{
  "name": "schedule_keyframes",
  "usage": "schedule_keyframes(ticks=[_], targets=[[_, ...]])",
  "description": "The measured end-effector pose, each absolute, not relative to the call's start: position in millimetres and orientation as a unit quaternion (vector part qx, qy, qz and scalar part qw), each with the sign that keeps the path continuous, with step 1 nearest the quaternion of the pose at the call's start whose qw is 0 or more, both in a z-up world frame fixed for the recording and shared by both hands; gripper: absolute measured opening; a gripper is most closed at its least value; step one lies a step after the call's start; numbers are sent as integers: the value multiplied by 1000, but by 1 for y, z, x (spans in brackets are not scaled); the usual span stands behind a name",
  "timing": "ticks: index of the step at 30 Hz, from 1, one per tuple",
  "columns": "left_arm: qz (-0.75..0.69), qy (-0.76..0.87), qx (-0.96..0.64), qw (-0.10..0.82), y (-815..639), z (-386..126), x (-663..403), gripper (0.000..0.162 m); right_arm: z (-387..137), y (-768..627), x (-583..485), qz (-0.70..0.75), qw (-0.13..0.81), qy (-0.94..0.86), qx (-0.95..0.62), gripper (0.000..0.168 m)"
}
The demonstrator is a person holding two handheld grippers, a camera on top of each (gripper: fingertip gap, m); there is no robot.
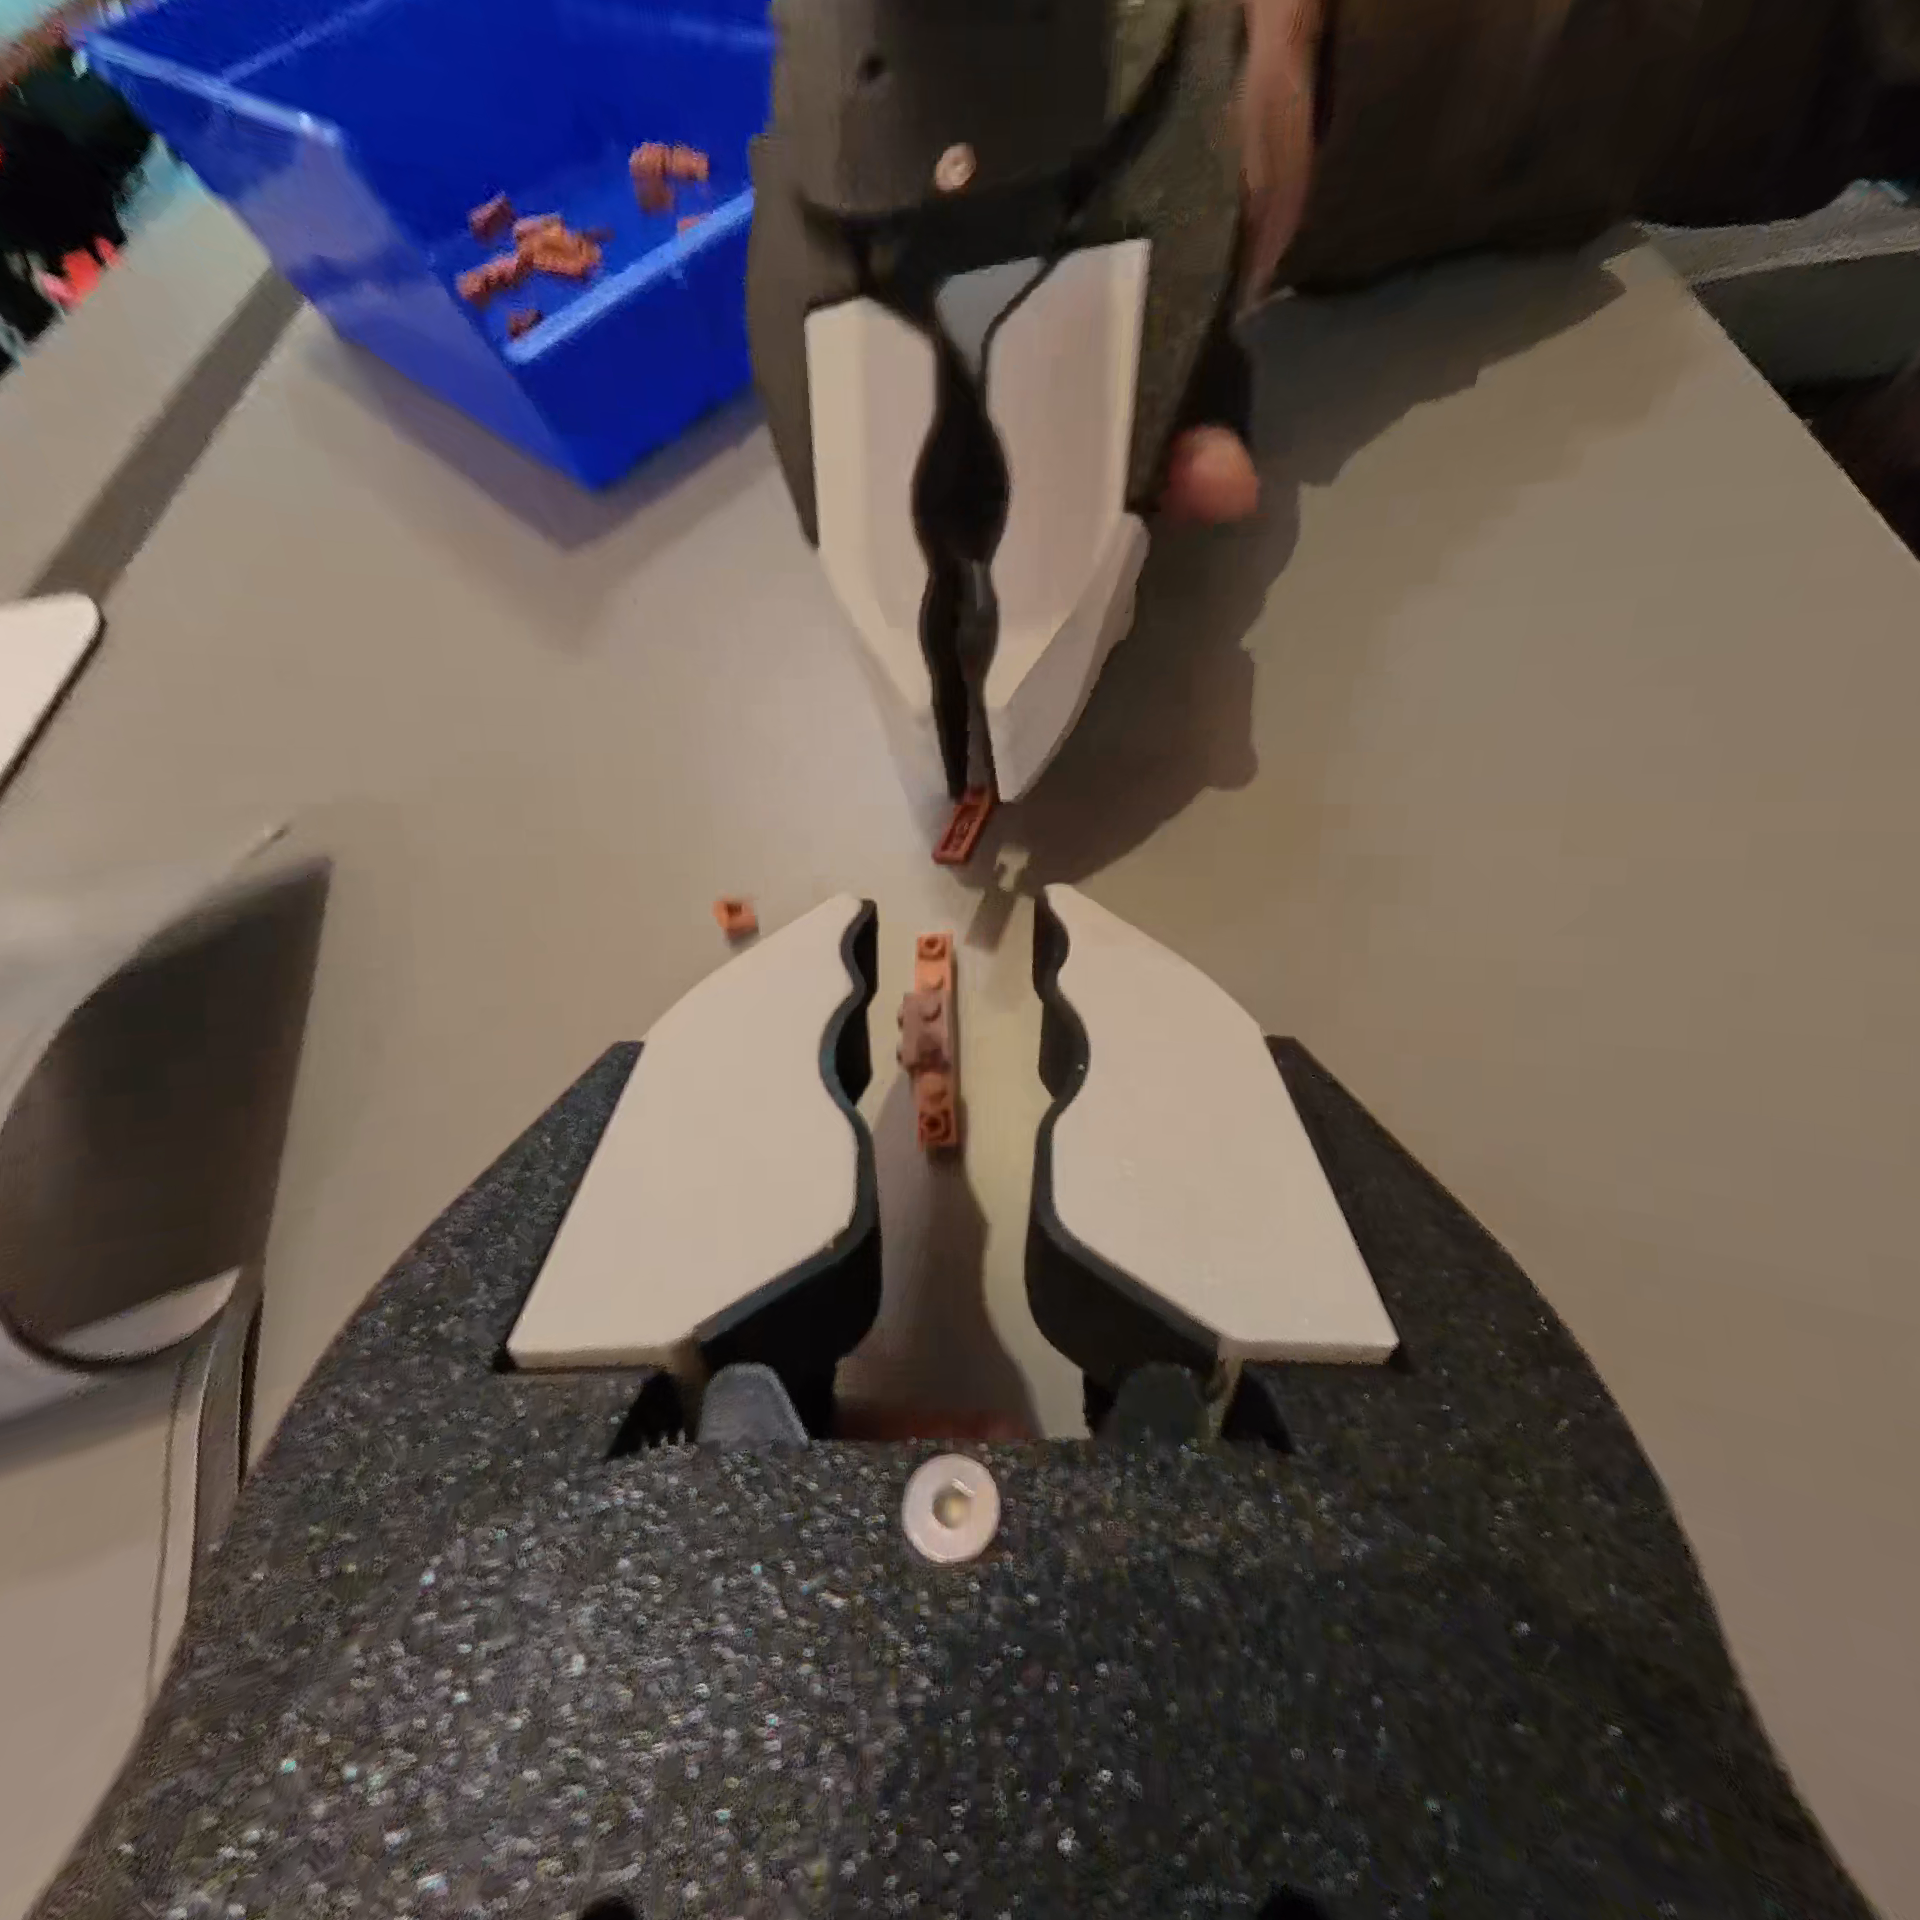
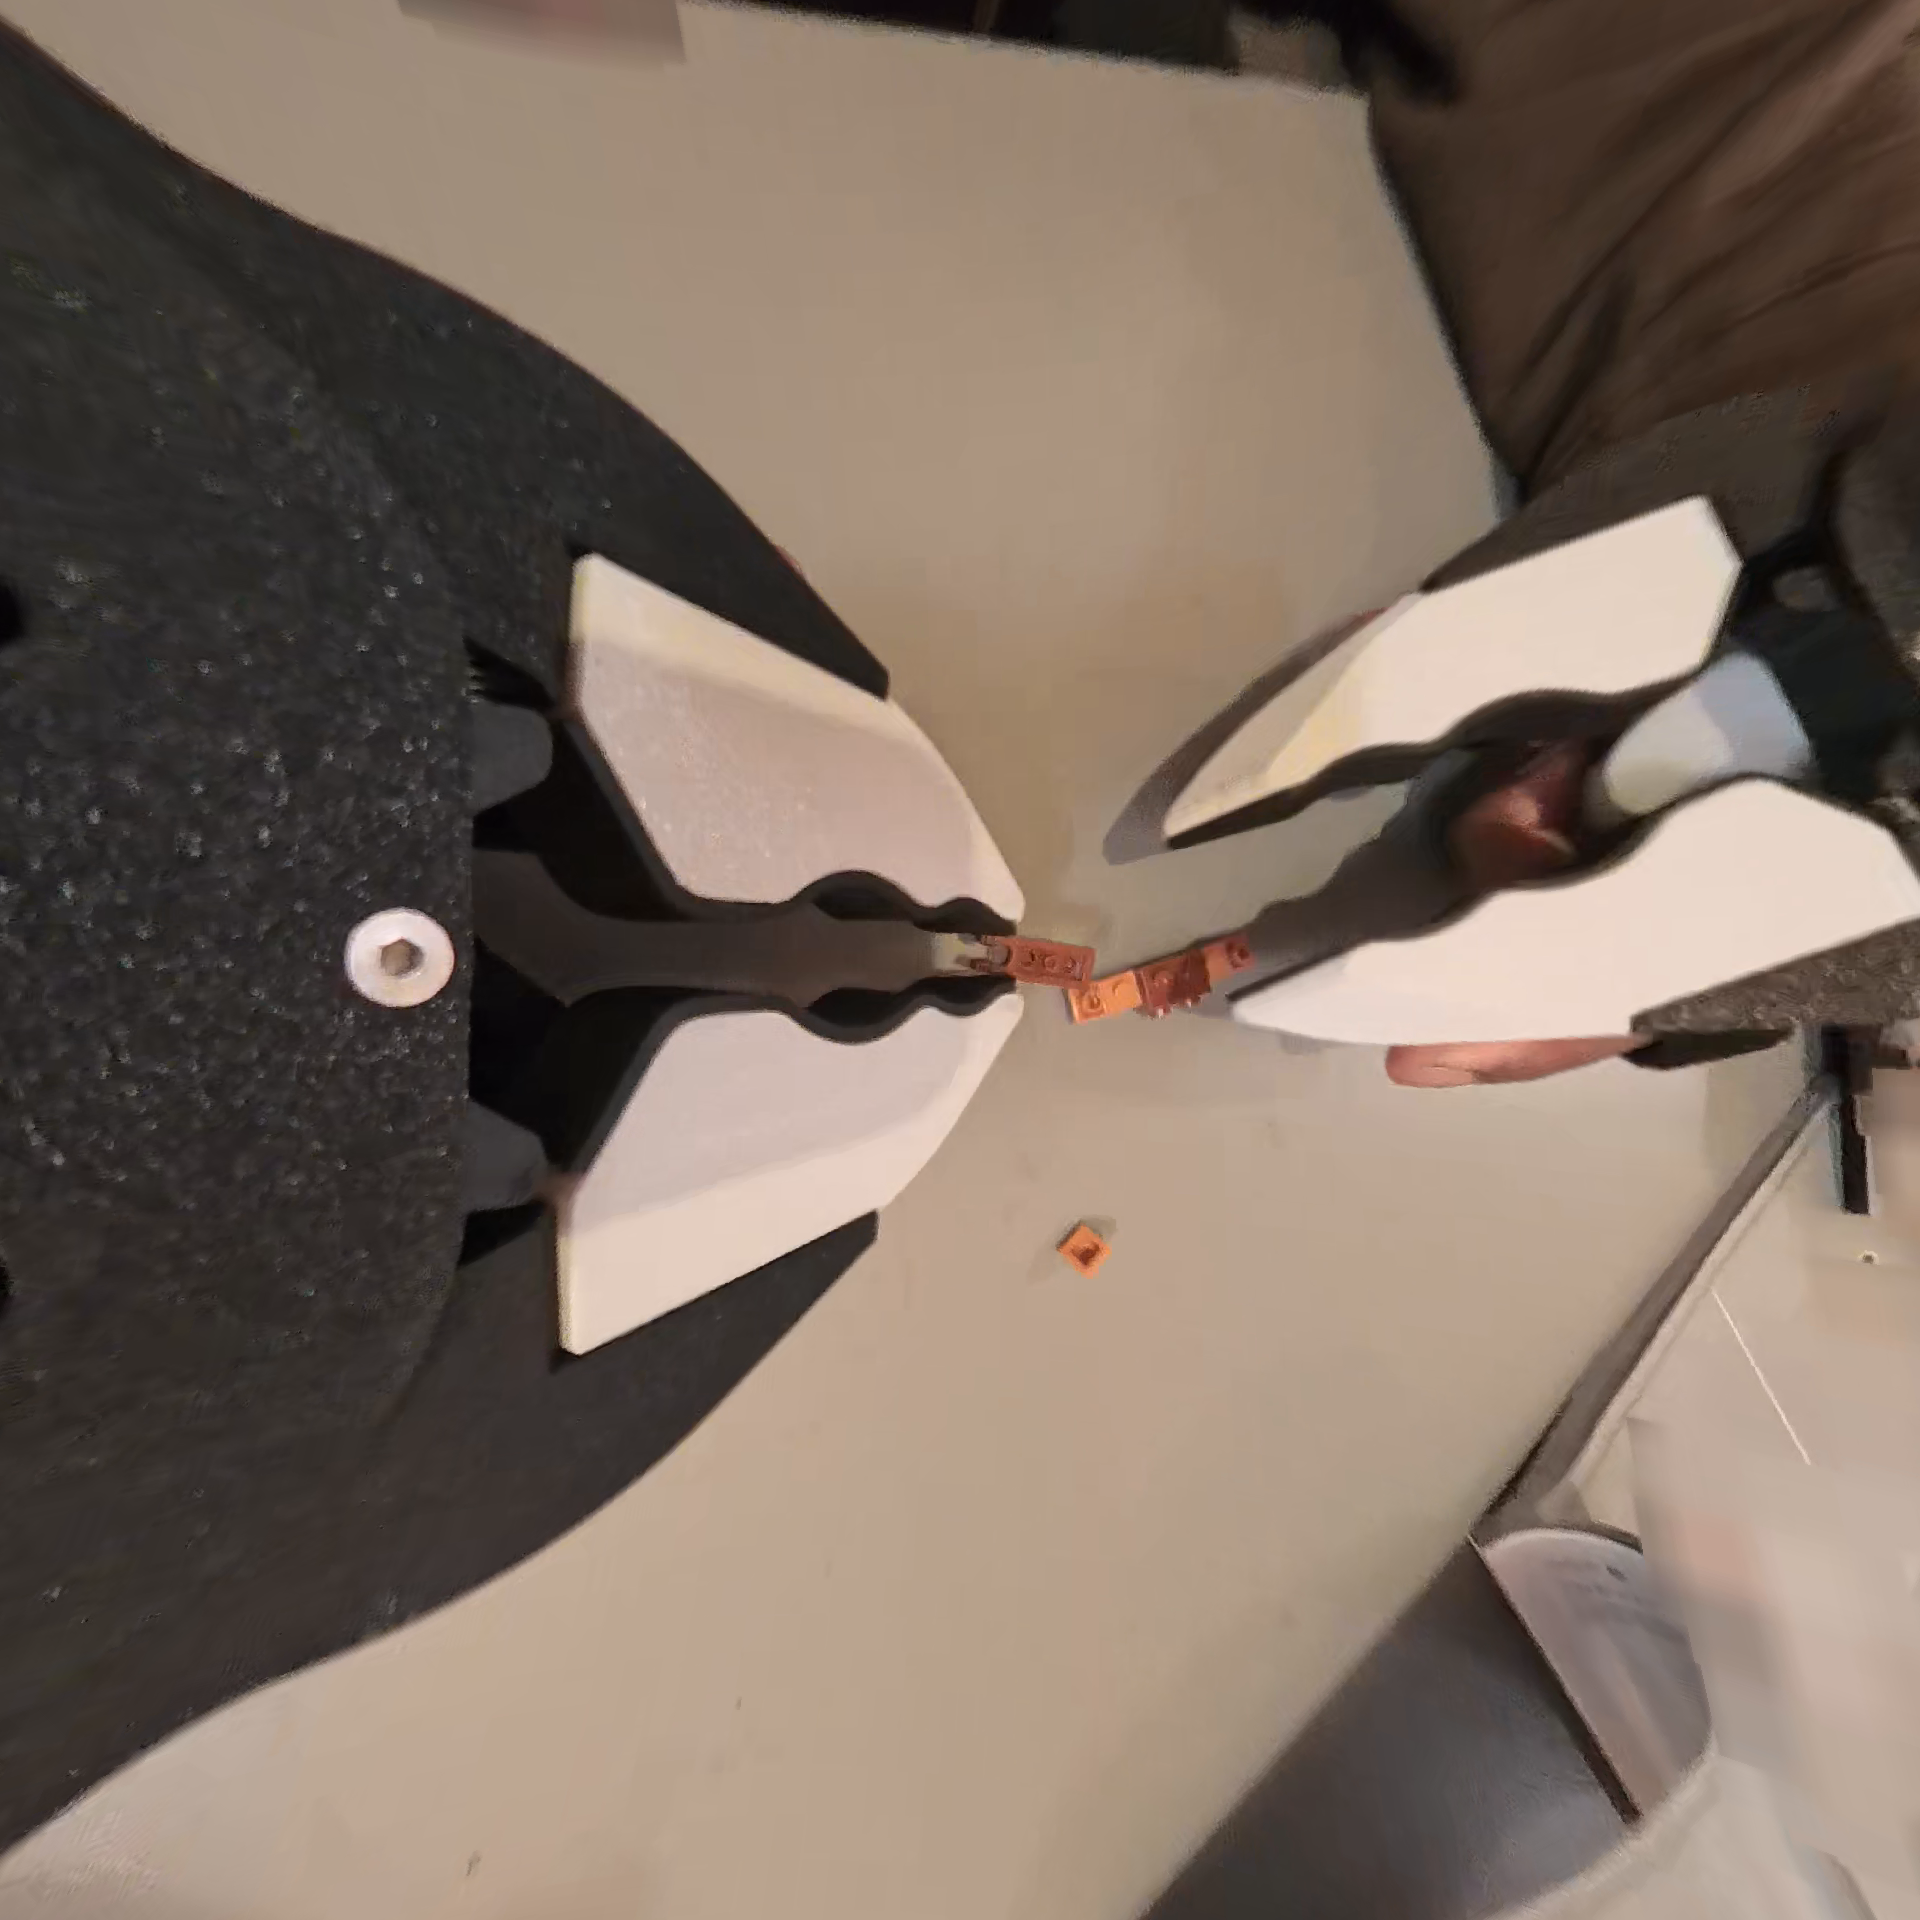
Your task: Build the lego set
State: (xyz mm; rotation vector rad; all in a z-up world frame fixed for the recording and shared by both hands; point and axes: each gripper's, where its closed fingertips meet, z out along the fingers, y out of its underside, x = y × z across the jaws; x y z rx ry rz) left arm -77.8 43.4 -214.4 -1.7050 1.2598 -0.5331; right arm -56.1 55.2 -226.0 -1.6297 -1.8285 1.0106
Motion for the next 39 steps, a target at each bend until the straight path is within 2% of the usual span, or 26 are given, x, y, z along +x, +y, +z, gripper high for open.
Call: schedule_keyframes(ticks=[7, 13, 24, 26, 29, 32, 39], targets=[[-172, 568, -641, 487, 37, -217, -60, 19, -218, 41, -55, 441, 174, -630, -615, 7], [-170, 582, -627, 489, 34, -217, -56, 4, -215, 37, -57, 455, 168, -625, -611, 7], [-200, 565, -647, 471, 35, -215, -57, 2, -211, 38, -58, 469, 178, -616, -607, 7], [-209, 556, -654, 468, 36, -214, -58, 2, -210, 40, -58, 466, 191, -622, -600, 11], [-239, 527, -671, 463, 38, -208, -61, 2, -206, 48, -58, 433, 253, -654, -566, 25], [-309, 468, -699, 445, 40, -198, -63, 2, -199, 63, -56, 352, 367, -697, -505, 35], [-463, 330, -742, 354, 38, -192, -62, 2, -188, 55, -55, 137, 555, -775, -269, 36]])
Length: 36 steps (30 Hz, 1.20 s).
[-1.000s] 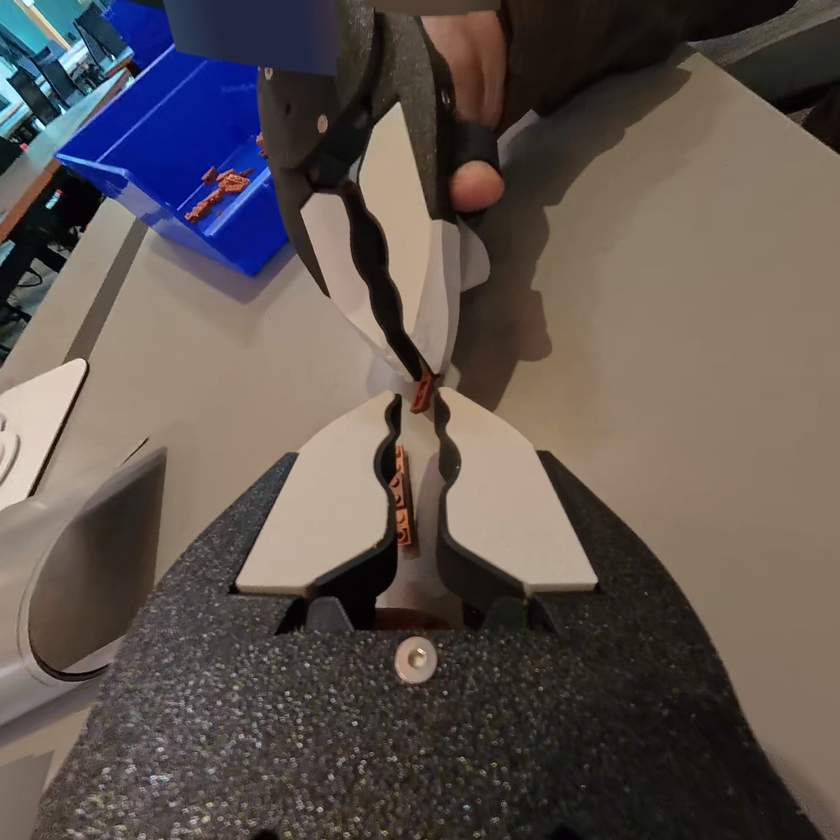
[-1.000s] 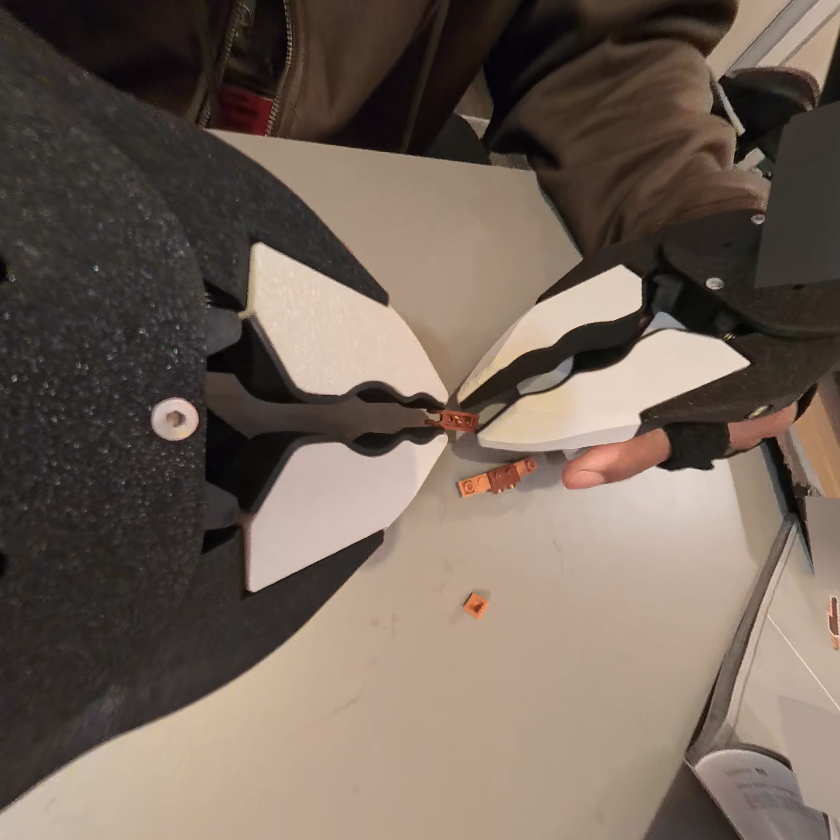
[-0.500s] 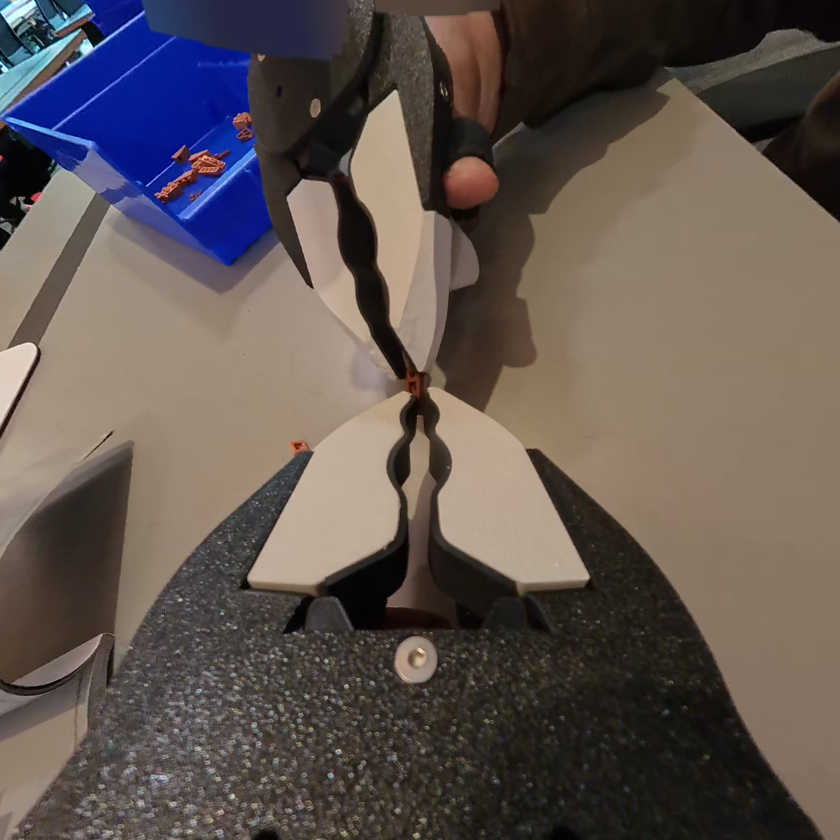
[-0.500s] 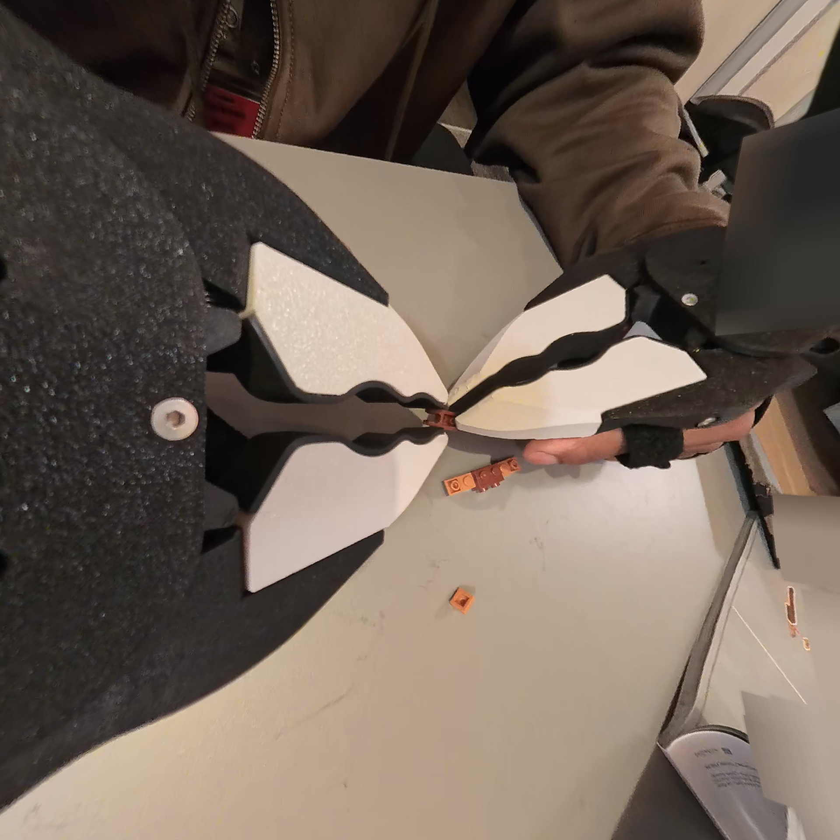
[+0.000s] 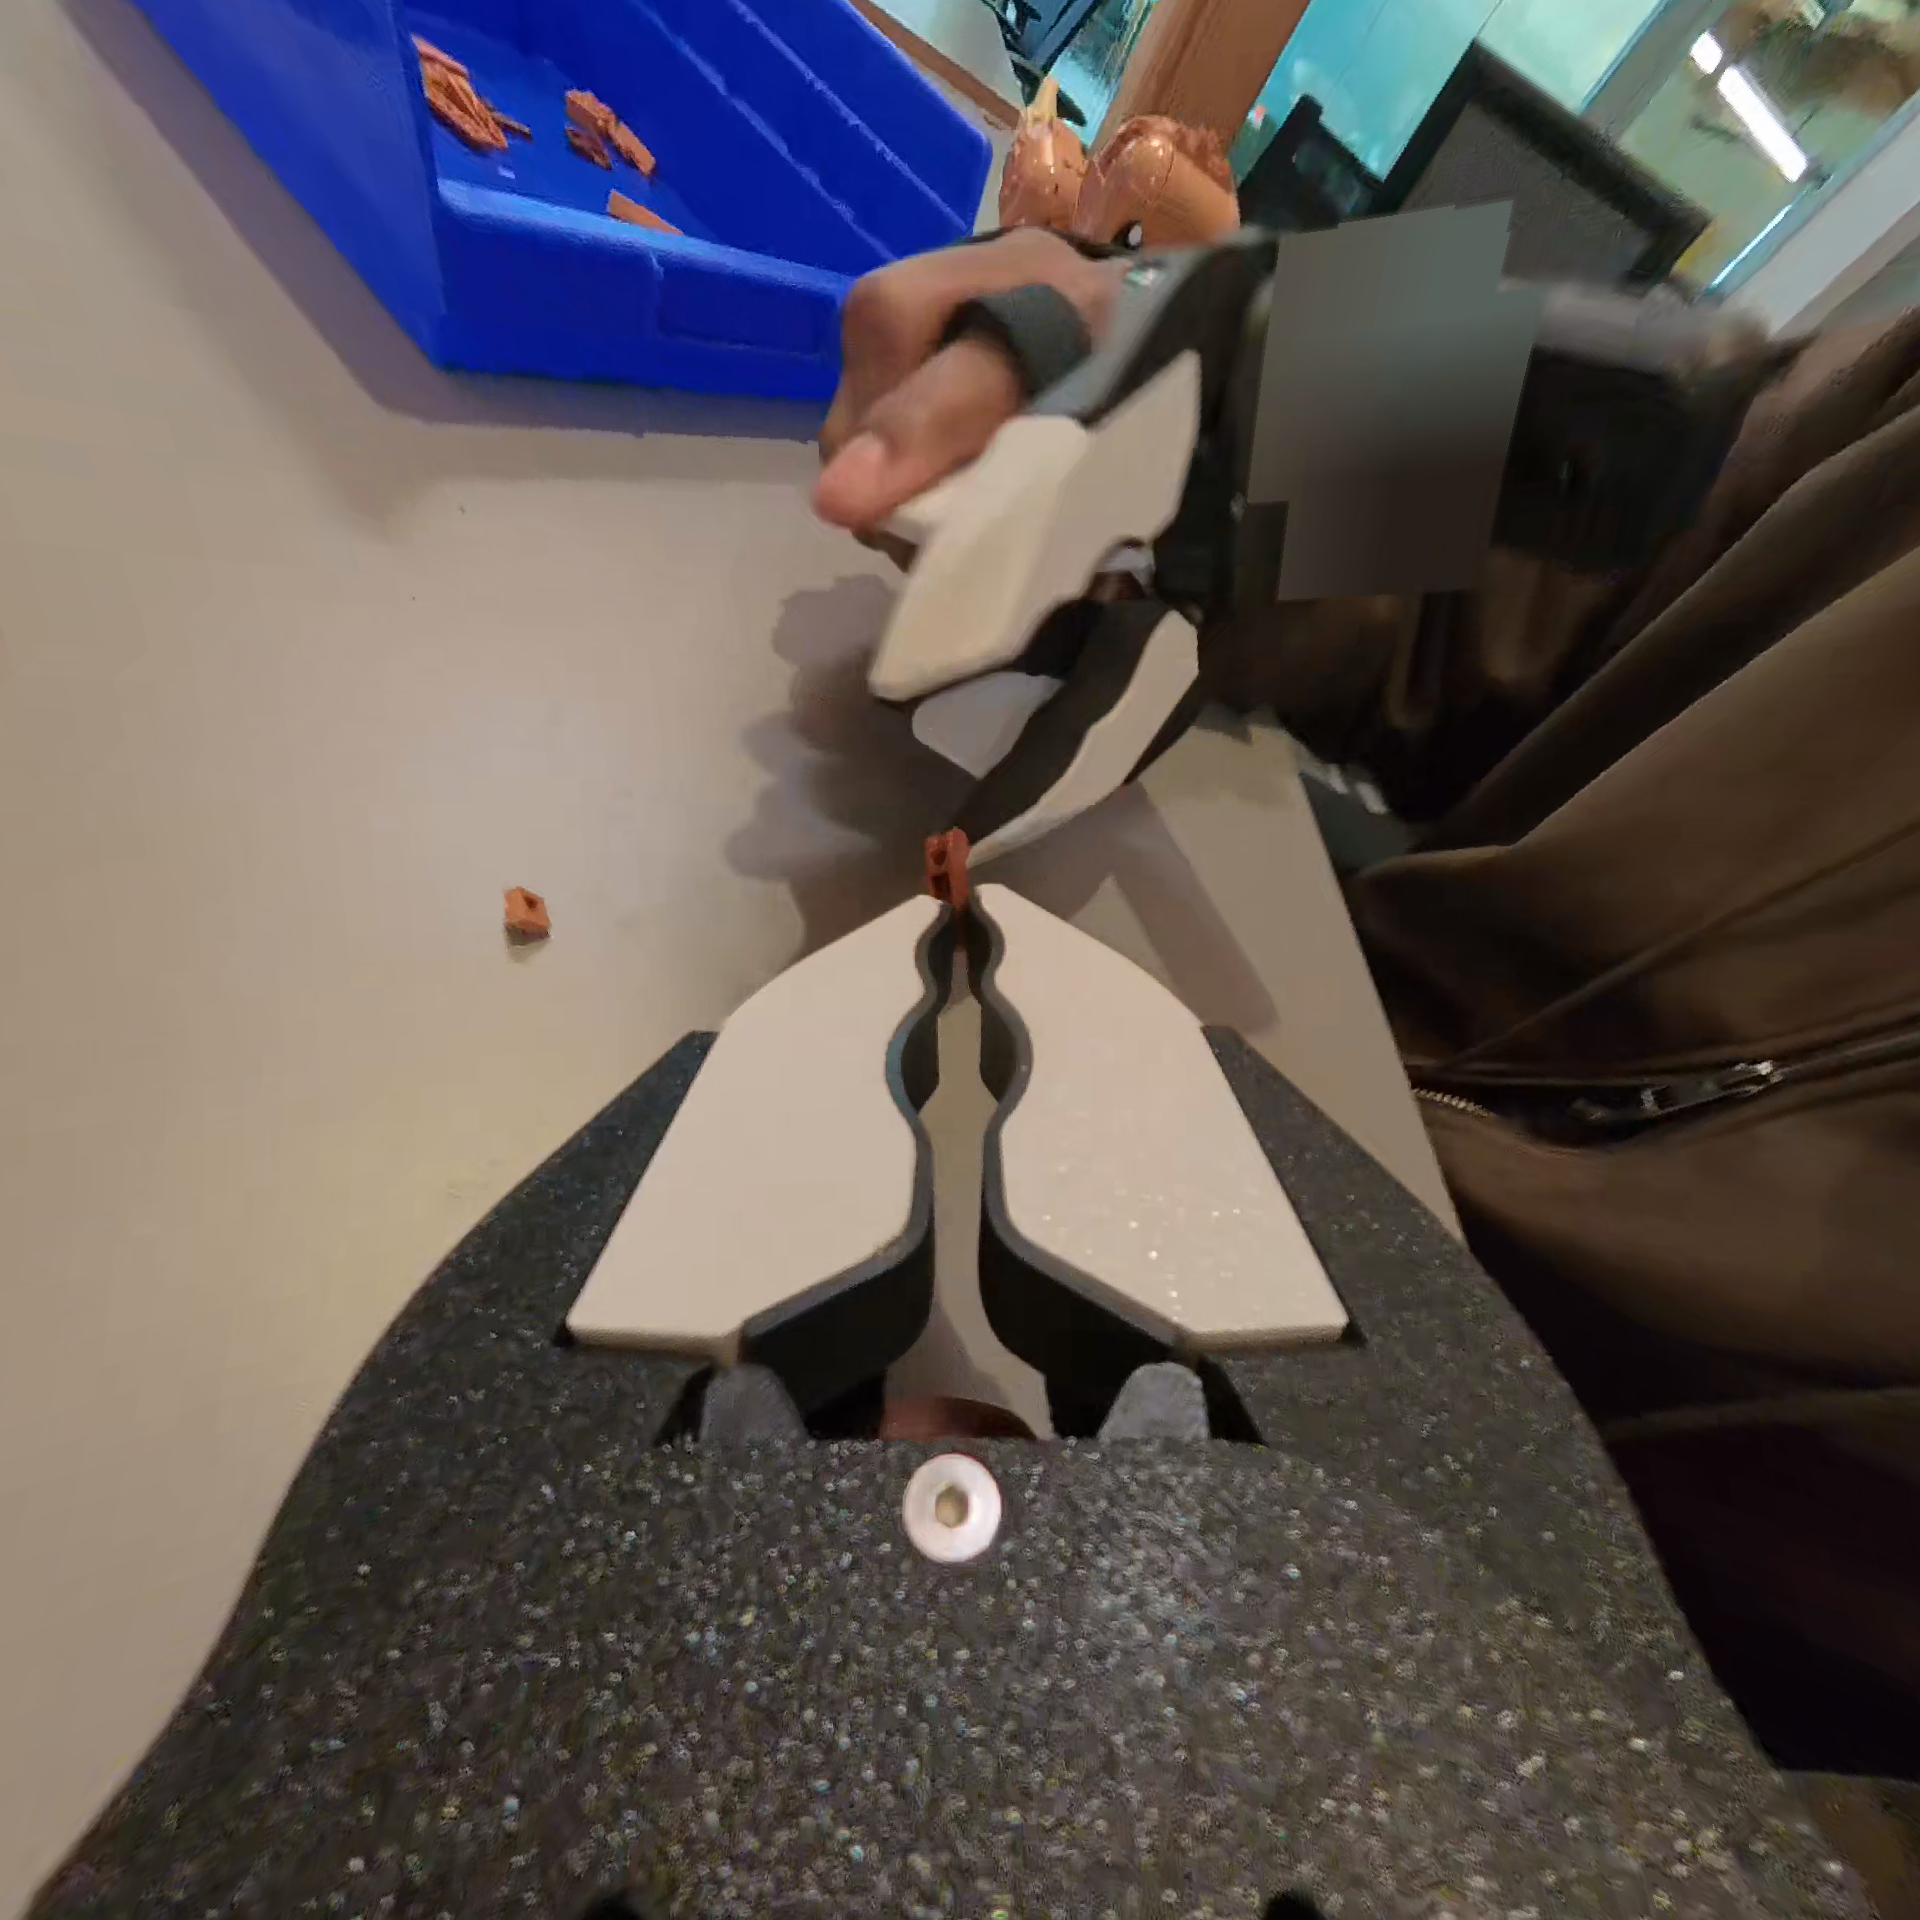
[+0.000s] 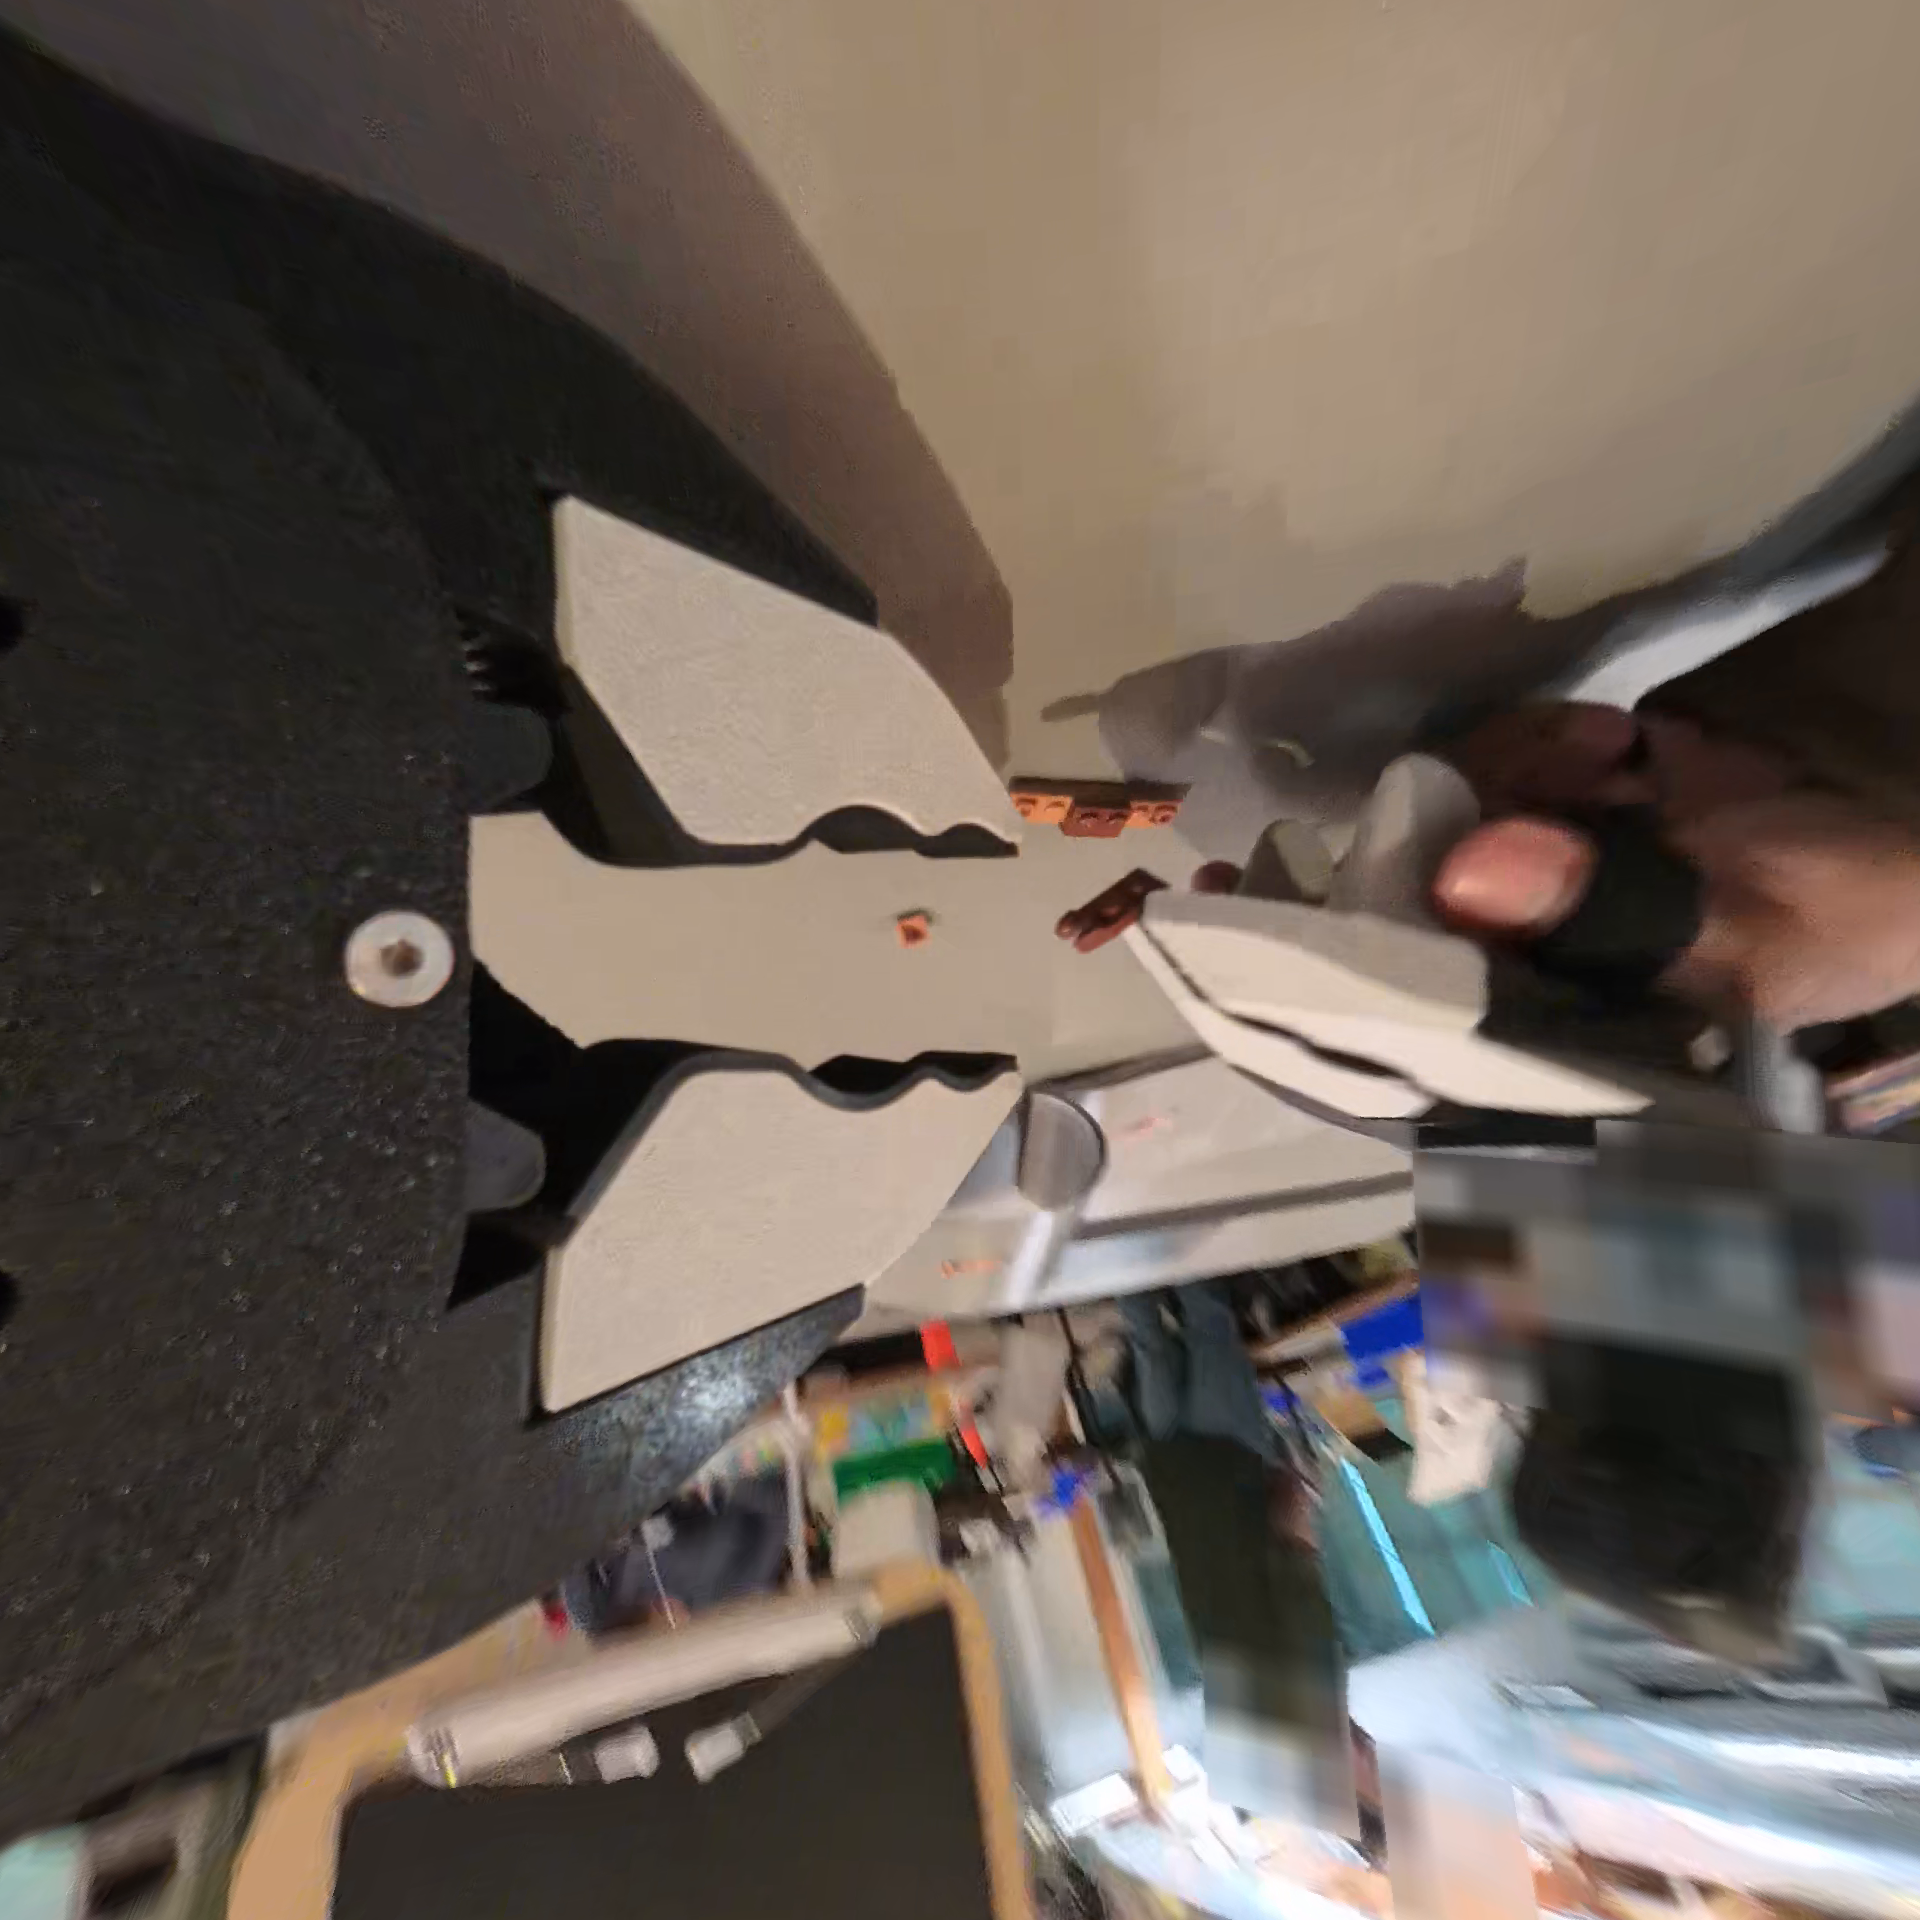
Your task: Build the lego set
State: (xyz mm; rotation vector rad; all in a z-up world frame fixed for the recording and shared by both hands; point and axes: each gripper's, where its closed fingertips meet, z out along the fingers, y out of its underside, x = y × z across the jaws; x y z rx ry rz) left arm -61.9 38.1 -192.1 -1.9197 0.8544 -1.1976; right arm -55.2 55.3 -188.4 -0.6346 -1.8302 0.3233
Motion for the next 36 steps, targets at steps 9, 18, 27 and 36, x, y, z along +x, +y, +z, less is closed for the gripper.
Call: schedule_keyframes(ticks=[9, 18, 27, 36], targets=[[-525, 302, -734, 307, 28, -188, -55, 2, -187, 37, -62, 39, 609, -779, -143, 25], [-532, 300, -731, 304, 28, -189, -54, 3, -193, 36, -63, 38, 598, -786, -148, 9], [-295, 389, -777, 397, 54, -212, -100, 17, -204, 62, -61, 123, 526, -779, -319, 8], [-192, 478, -781, 353, 52, -248, -90, 22, -223, 63, -61, 225, 416, -760, -446, 8]])
